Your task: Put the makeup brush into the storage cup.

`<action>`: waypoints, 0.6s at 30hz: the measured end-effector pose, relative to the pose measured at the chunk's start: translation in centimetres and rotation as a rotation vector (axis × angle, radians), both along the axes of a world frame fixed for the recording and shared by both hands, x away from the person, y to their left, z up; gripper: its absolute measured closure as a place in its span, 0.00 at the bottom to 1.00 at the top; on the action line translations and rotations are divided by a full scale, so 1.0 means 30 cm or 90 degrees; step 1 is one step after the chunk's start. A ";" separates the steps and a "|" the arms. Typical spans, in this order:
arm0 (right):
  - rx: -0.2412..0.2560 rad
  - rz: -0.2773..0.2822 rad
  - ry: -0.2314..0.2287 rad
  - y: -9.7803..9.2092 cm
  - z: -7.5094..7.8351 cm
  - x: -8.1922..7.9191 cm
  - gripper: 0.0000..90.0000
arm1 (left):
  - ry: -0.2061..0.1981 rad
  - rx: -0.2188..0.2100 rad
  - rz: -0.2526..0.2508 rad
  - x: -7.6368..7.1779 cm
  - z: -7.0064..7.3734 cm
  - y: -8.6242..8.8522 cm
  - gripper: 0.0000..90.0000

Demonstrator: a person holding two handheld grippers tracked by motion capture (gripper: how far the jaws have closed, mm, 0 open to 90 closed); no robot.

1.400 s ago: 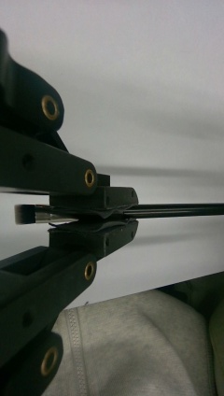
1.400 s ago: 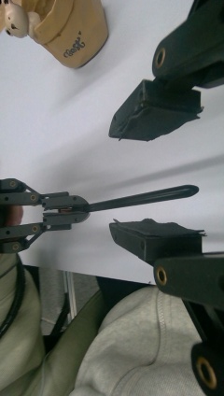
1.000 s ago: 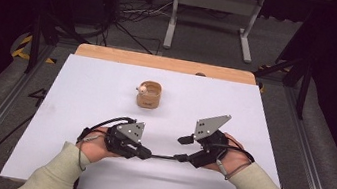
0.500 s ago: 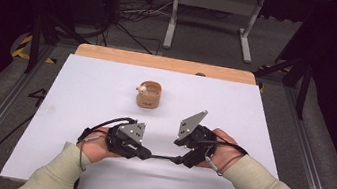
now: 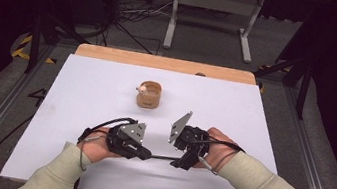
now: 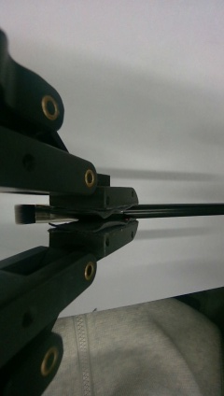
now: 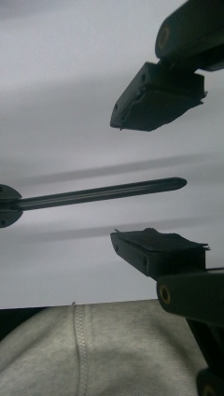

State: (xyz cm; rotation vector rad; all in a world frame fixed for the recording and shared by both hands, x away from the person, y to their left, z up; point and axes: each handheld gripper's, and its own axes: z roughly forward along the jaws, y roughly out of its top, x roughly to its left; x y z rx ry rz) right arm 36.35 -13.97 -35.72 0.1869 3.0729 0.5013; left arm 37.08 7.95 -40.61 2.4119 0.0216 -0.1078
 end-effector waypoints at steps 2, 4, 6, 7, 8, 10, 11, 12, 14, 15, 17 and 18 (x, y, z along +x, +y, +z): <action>-0.016 0.001 0.001 0.010 -0.003 -0.001 0.43 | 0.000 0.002 -0.001 0.001 0.000 0.000 0.93; -0.025 0.002 0.005 0.015 -0.006 -0.001 0.43 | -0.001 0.002 -0.002 0.001 0.000 -0.001 0.93; -0.035 0.003 0.007 0.021 -0.011 -0.001 0.44 | -0.002 0.004 -0.001 0.001 0.000 -0.002 0.93; -0.040 0.005 0.008 0.023 -0.012 -0.001 0.45 | -0.001 0.007 -0.001 0.001 0.000 -0.001 0.93; -0.044 0.006 0.010 0.026 -0.014 -0.002 0.46 | -0.001 0.007 -0.001 0.001 0.000 -0.001 0.93; -0.053 0.009 0.010 0.031 -0.017 -0.002 0.47 | -0.001 0.008 -0.001 0.001 0.000 -0.002 0.93; -0.056 0.007 0.011 0.034 -0.020 -0.003 0.48 | -0.001 0.009 -0.001 0.001 0.000 -0.002 0.93; -0.064 0.012 0.014 0.036 -0.021 -0.003 0.50 | 0.000 0.007 0.000 0.001 0.000 -0.002 0.93; -0.069 0.016 0.012 0.038 -0.023 -0.003 0.51 | -0.005 0.007 -0.002 0.003 0.000 -0.003 0.93; -0.071 0.012 0.014 0.042 -0.026 -0.006 0.52 | -0.002 0.009 -0.003 0.002 -0.001 -0.003 0.93; -0.085 0.014 0.020 0.048 -0.029 -0.009 0.57 | -0.004 0.008 -0.006 0.004 -0.002 -0.005 0.93; -0.087 0.017 0.022 0.049 -0.030 -0.009 0.58 | -0.002 0.009 -0.005 0.003 -0.003 -0.006 0.93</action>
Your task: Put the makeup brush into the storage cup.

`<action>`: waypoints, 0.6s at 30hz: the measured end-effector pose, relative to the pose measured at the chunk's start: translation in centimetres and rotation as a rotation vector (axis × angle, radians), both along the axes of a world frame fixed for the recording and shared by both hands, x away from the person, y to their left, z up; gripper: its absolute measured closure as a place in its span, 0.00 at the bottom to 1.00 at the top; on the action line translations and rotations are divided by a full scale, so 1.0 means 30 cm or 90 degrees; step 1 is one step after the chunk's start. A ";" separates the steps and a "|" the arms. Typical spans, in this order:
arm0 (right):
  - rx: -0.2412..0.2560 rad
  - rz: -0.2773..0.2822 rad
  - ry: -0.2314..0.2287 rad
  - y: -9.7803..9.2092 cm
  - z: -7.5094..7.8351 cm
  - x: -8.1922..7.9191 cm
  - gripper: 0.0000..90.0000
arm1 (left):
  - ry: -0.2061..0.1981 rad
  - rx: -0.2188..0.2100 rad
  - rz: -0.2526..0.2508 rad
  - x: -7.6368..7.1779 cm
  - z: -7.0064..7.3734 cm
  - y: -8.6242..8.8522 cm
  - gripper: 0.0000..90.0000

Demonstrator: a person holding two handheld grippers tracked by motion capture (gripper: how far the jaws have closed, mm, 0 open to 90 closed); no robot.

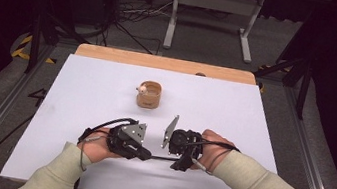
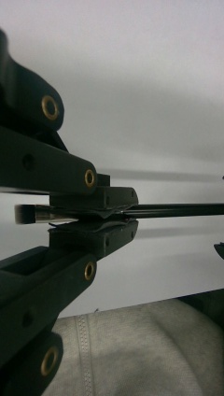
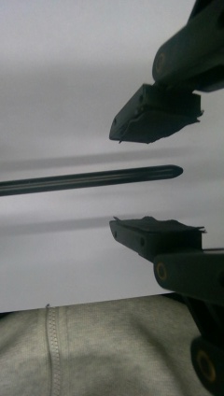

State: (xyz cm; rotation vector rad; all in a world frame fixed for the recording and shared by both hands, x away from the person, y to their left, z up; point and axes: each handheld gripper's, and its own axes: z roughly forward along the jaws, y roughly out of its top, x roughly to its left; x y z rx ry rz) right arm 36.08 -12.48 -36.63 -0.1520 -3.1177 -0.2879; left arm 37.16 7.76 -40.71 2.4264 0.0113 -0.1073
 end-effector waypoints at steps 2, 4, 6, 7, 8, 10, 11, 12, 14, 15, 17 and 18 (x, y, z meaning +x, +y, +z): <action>-0.008 0.006 0.001 0.007 -0.002 -0.003 0.60 | 0.002 0.000 0.003 -0.001 -0.001 -0.002 0.93; -0.012 0.013 0.000 0.010 -0.005 -0.003 0.62 | 0.007 0.002 0.003 -0.003 -0.001 -0.002 0.93; -0.024 0.020 -0.002 0.017 -0.008 -0.005 0.64 | 0.005 0.003 0.002 -0.003 -0.002 -0.004 0.93; -0.029 0.024 -0.003 0.021 -0.010 -0.005 0.67 | 0.005 0.003 0.001 -0.003 -0.003 -0.006 0.93; -0.028 0.026 -0.005 0.022 -0.011 -0.006 0.68 | 0.006 0.003 0.001 -0.004 -0.003 -0.007 0.93; -0.033 0.032 -0.006 0.025 -0.011 -0.007 0.71 | 0.008 0.007 0.001 -0.005 -0.003 -0.008 0.93; -0.031 0.033 -0.005 0.026 -0.013 -0.008 0.72 | 0.006 0.010 -0.001 -0.004 -0.003 -0.009 0.93; -0.035 0.034 -0.006 0.029 -0.013 -0.008 0.73 | 0.006 0.010 -0.001 -0.004 -0.003 -0.009 0.93; -0.038 0.037 -0.007 0.031 -0.013 -0.008 0.75 | 0.006 0.009 0.001 -0.005 -0.004 -0.011 0.93; -0.038 0.040 -0.008 0.031 -0.014 -0.008 0.76 | 0.007 0.008 0.002 -0.006 -0.004 -0.011 0.93; -0.041 0.042 -0.007 0.034 -0.016 -0.009 0.81 | 0.009 0.006 0.002 -0.007 -0.004 -0.011 0.93; -0.044 0.044 -0.006 0.035 -0.017 -0.010 0.84 | 0.009 0.008 0.000 -0.006 -0.003 -0.011 0.93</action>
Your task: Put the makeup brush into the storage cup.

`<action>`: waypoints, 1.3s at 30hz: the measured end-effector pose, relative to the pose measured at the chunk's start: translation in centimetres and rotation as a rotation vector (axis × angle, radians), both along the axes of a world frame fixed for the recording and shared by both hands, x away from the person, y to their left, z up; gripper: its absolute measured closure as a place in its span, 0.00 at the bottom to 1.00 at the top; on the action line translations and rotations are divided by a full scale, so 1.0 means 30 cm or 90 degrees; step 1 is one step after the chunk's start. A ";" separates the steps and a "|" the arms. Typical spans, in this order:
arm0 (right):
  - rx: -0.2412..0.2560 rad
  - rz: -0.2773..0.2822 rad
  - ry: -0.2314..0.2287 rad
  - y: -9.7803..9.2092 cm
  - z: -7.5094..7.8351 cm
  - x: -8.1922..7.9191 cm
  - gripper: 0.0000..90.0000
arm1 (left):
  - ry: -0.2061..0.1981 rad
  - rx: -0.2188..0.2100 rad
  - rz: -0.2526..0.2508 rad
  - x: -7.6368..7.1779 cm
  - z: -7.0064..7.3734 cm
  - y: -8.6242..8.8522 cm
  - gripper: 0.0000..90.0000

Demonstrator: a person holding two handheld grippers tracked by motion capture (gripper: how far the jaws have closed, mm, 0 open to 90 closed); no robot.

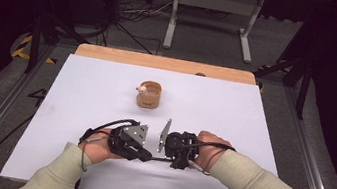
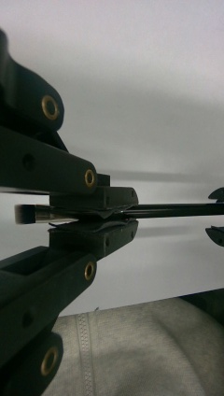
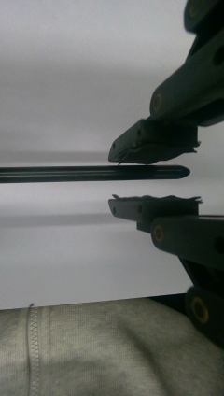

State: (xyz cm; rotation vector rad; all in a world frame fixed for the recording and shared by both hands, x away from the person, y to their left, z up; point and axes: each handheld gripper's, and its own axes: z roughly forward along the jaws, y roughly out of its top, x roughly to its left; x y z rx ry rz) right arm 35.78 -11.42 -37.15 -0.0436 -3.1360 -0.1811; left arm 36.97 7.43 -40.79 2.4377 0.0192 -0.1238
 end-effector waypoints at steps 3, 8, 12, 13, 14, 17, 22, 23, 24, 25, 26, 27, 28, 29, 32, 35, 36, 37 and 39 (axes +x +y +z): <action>-0.005 0.007 -0.002 -0.001 -0.002 0.003 0.92 | 0.000 0.000 -0.005 -0.004 -0.001 -0.003 0.93; -0.008 0.008 0.000 0.001 -0.007 0.004 0.93 | 0.001 0.002 -0.005 -0.004 -0.002 -0.004 0.93; -0.014 0.008 0.001 0.004 -0.012 0.005 0.93 | -0.003 0.005 -0.004 -0.003 -0.002 -0.005 0.92; -0.014 0.009 0.000 0.005 -0.013 0.005 0.94 | -0.002 0.004 -0.003 -0.003 -0.002 -0.004 0.92; -0.012 0.008 -0.002 0.005 -0.015 0.005 0.94 | -0.003 0.005 -0.004 -0.002 -0.002 -0.004 0.92; -0.015 0.009 -0.002 0.007 -0.016 0.005 0.94 | -0.001 0.004 -0.002 -0.003 -0.003 -0.004 0.92; -0.015 0.011 -0.005 0.008 -0.017 0.004 0.94 | -0.002 0.004 -0.005 -0.001 -0.004 -0.004 0.92; -0.016 0.012 -0.005 0.007 -0.017 0.004 0.94 | -0.002 0.004 -0.005 -0.001 -0.004 -0.004 0.92; -0.018 0.012 -0.006 0.007 -0.018 0.004 0.94 | -0.001 0.003 -0.004 -0.002 -0.004 -0.005 0.92; -0.014 0.010 -0.005 0.006 -0.020 0.003 0.94 | -0.003 0.001 -0.001 -0.003 -0.004 -0.004 0.92; -0.012 0.009 -0.005 0.003 -0.022 0.003 0.94 | -0.004 -0.006 -0.001 -0.001 -0.004 -0.003 0.91; -0.010 0.011 -0.006 -0.001 -0.022 0.004 0.94 | -0.005 -0.013 -0.001 0.003 -0.002 0.000 0.91; -0.007 0.013 -0.005 -0.004 -0.023 0.005 0.94 | -0.003 -0.024 0.004 0.005 0.000 0.003 0.85; -0.003 0.013 -0.006 -0.008 -0.026 0.005 0.94 | -0.002 -0.030 0.014 0.007 0.003 0.007 0.77; -0.001 0.014 -0.004 -0.017 -0.032 0.005 0.94 | 0.001 -0.048 0.027 0.011 0.007 0.015 0.58; 0.014 0.009 -0.006 -0.029 -0.035 0.006 0.94 | -0.001 -0.072 0.071 0.019 0.015 0.033 0.36; 0.019 0.006 -0.007 -0.034 -0.034 0.007 0.94 | -0.002 -0.083 0.083 0.023 0.017 0.039 0.30; 0.019 0.006 -0.007 -0.034 -0.034 0.007 0.94 | -0.002 -0.083 0.083 0.023 0.017 0.039 0.23; 0.039 -0.002 -0.008 -0.052 -0.033 0.010 0.94 | -0.014 -0.104 0.103 0.031 0.021 0.052 0.17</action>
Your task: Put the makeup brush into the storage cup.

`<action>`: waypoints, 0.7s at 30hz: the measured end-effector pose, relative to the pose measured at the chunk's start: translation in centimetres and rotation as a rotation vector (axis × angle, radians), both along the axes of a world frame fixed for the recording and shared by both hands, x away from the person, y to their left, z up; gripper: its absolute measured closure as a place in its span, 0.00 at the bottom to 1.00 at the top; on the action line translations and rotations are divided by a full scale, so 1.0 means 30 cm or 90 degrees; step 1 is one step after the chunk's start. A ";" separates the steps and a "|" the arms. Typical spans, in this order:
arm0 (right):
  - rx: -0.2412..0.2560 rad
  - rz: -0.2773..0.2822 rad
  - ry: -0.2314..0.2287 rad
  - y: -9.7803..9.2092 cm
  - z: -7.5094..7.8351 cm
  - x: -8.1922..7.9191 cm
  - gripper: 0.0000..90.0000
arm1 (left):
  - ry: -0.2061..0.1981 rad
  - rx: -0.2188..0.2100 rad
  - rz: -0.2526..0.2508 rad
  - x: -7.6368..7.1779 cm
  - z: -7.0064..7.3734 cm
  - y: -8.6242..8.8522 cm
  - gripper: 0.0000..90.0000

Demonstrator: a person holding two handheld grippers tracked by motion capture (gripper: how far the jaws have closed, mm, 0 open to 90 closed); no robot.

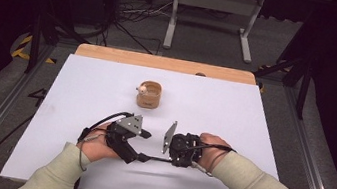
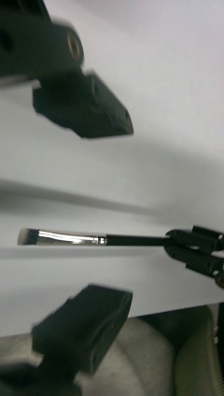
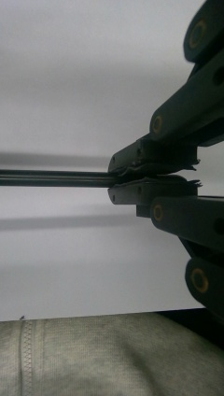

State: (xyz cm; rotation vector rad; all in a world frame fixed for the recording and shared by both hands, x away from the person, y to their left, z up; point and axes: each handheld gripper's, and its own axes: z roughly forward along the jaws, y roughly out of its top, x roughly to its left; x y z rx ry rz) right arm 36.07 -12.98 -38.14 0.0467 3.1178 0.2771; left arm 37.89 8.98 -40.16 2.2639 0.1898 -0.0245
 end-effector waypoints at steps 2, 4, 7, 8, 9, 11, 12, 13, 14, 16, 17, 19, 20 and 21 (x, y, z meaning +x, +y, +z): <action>0.020 -0.004 -0.003 -0.017 0.002 0.004 0.94 | 0.004 -0.018 0.010 0.006 0.002 0.013 0.12; 0.036 -0.012 -0.009 -0.032 0.005 0.004 0.94 | 0.009 -0.044 0.022 0.011 0.003 0.029 0.10; 0.057 -0.017 -0.012 -0.049 0.012 0.005 0.94 | 0.008 -0.060 0.028 0.014 0.005 0.039 0.07; 0.078 -0.021 -0.019 -0.065 0.018 0.005 0.94 | 0.008 -0.067 0.029 0.015 0.006 0.046 0.07; 0.089 -0.025 -0.021 -0.072 0.020 0.004 0.94 | -0.002 -0.078 0.026 0.013 0.009 0.054 0.07; 0.114 -0.025 -0.026 -0.085 0.025 0.003 0.94 | -0.003 -0.085 0.026 0.011 0.009 0.057 0.06; 0.114 -0.025 -0.026 -0.085 0.025 0.003 0.94 | -0.007 -0.091 0.027 0.011 0.010 0.062 0.06; 0.137 -0.031 -0.035 -0.097 0.029 -0.001 0.94 | -0.007 -0.095 0.028 0.010 0.011 0.067 0.05; 0.150 -0.026 -0.040 -0.103 0.031 0.001 0.94 | -0.010 -0.108 0.029 0.011 0.010 0.075 0.05; 0.176 -0.026 -0.049 -0.113 0.036 0.001 0.94 | -0.011 -0.112 0.032 0.012 0.010 0.079 0.05; 0.189 -0.025 -0.054 -0.118 0.041 0.001 0.94 | -0.010 -0.118 0.034 0.013 0.010 0.082 0.05; 0.220 -0.029 -0.060 -0.127 0.049 0.000 0.94 | -0.010 -0.132 0.037 0.015 0.010 0.091 0.05; 0.232 -0.028 -0.062 -0.130 0.052 -0.001 0.94 | -0.012 -0.139 0.041 0.015 0.010 0.095 0.05; 0.251 -0.033 -0.067 -0.135 0.056 -0.004 0.94 | -0.012 -0.139 0.041 0.015 0.010 0.095 0.04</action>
